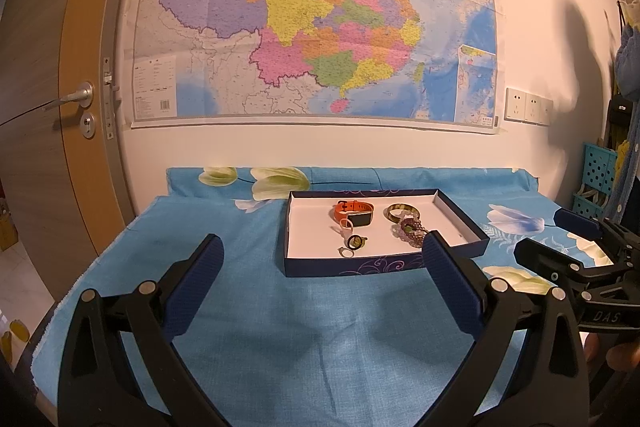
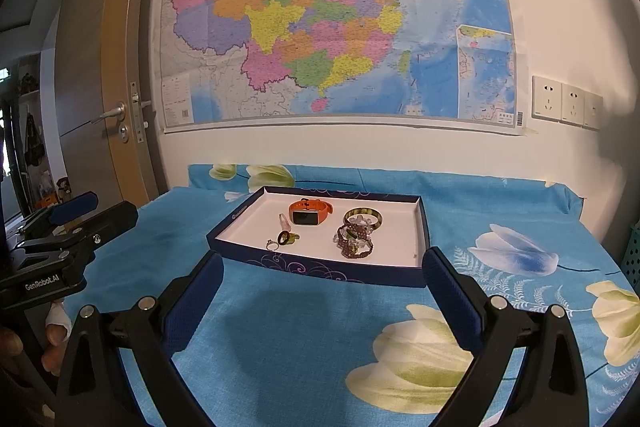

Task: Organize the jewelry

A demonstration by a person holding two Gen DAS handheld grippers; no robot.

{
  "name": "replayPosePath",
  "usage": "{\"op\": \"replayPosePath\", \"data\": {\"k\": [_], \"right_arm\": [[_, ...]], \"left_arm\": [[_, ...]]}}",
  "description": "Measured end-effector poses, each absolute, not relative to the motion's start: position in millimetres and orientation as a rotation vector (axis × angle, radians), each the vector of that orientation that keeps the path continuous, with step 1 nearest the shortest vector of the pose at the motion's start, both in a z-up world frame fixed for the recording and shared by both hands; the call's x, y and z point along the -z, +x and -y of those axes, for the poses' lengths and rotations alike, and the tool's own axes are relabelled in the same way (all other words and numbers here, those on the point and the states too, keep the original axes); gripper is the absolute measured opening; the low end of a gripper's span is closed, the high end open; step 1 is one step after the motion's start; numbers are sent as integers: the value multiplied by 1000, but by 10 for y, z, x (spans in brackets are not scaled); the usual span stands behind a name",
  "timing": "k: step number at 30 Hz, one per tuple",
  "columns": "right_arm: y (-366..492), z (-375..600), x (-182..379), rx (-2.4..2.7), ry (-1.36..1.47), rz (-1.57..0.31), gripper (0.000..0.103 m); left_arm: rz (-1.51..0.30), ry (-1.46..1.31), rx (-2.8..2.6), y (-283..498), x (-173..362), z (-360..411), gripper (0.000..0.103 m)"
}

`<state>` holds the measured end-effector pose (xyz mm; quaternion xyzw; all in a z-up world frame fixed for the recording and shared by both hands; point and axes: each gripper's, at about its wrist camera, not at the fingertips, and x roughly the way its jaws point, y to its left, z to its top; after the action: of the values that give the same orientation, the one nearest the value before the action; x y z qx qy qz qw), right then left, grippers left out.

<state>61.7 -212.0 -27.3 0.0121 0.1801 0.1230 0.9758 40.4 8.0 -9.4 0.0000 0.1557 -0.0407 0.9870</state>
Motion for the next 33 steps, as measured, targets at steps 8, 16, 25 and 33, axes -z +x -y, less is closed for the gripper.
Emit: {"op": "replayPosePath", "data": {"k": [8, 16, 25, 33], "right_arm": [[621, 2122, 276, -250, 25, -364, 96], [622, 2118, 282, -249, 25, -364, 96], [618, 2117, 284, -249, 28, -365, 96], [619, 2116, 290, -249, 31, -363, 96]], "left_arm": [[-312, 1, 81, 409, 95, -76, 98], [-310, 2, 80, 403, 99, -74, 98], [-313, -1, 78, 402, 83, -119, 98], [-314, -2, 80, 403, 86, -128, 98]]}}
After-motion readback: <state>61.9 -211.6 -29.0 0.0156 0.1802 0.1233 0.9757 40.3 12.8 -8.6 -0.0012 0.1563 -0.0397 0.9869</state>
